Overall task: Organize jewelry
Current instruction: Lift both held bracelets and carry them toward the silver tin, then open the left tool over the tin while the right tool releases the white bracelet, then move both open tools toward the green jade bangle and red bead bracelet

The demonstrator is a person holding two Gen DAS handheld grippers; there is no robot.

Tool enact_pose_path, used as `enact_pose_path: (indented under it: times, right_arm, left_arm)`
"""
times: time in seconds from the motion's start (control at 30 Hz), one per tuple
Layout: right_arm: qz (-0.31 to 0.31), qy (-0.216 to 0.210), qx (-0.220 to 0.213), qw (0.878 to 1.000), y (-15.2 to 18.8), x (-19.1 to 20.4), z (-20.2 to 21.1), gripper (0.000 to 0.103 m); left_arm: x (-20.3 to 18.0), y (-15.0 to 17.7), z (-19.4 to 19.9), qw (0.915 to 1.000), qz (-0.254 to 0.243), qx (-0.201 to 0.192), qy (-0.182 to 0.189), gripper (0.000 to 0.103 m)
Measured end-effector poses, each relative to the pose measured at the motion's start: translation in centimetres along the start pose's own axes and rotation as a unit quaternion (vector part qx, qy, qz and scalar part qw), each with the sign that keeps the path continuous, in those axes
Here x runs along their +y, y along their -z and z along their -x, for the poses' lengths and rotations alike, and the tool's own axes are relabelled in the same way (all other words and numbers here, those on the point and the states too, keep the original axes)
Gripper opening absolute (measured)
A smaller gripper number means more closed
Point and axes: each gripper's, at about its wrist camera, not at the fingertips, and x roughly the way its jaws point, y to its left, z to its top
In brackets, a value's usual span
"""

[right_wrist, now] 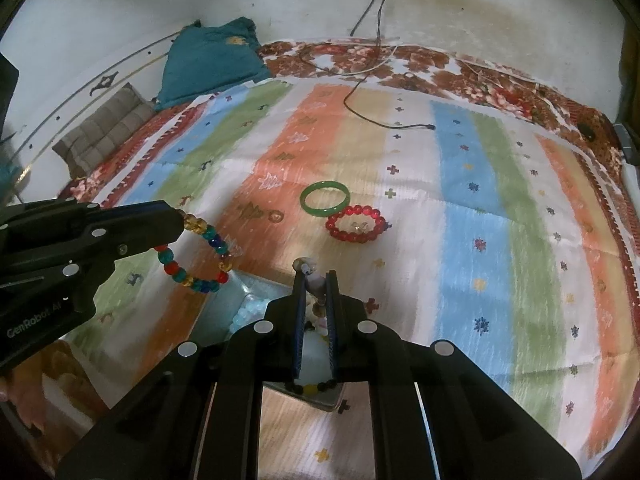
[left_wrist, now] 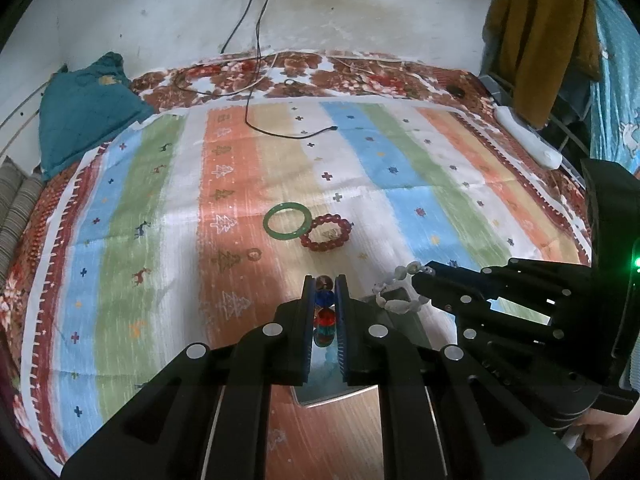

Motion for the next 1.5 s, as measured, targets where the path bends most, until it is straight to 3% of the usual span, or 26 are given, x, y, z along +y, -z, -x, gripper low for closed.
enact_pose_path:
  times: [0.43, 0.5, 0.53, 0.57, 0.6, 1.07, 1.5]
  right_arm:
    - [0.004, -0.006, 0.003, 1.0, 0.9, 0.6, 0.3, 0.011]
    - [-0.003, 0.002, 0.009, 1.0, 0.8, 0.4, 0.0, 0.014]
    - [-0.006, 0.004, 0.011, 1.0, 0.9, 0.2, -0.1, 0.017]
    - [-0.008, 0.007, 0.011, 1.0, 0.8, 0.1, -0.1, 0.027]
    - [-0.01, 0.011, 0.012, 1.0, 0.8, -0.1, -0.2, 0.03]
    - [-0.038, 0.025, 0.022, 0.999, 0.4, -1.6, -0.7, 0.031]
    - [-0.043, 0.032, 0.027, 0.998, 0.1, -2.1, -1.2, 0.044]
  left_arm:
    - [-0.1, 1.0, 0.1, 0.9999, 0.004, 0.01, 0.004, 0.01]
    - [0.1, 1.0, 0.0, 0.9999, 0.008, 0.012, 0.003, 0.014]
    - [0.2, 1.0, -0.1, 0.9998, 0.011, 0.014, 0.003, 0.021]
    - [0.4, 1.0, -0.1, 0.9998, 0.014, 0.015, 0.0, 0.022]
    - [0.4, 1.0, -0.2, 0.9998, 0.015, 0.015, -0.005, 0.022]
    - [1.1, 0.8, -0.3, 0.9993, 0.023, 0.013, -0.025, 0.034]
    - [1.7, 0.5, -0.9, 0.9991, 0.029, 0.016, -0.027, 0.046]
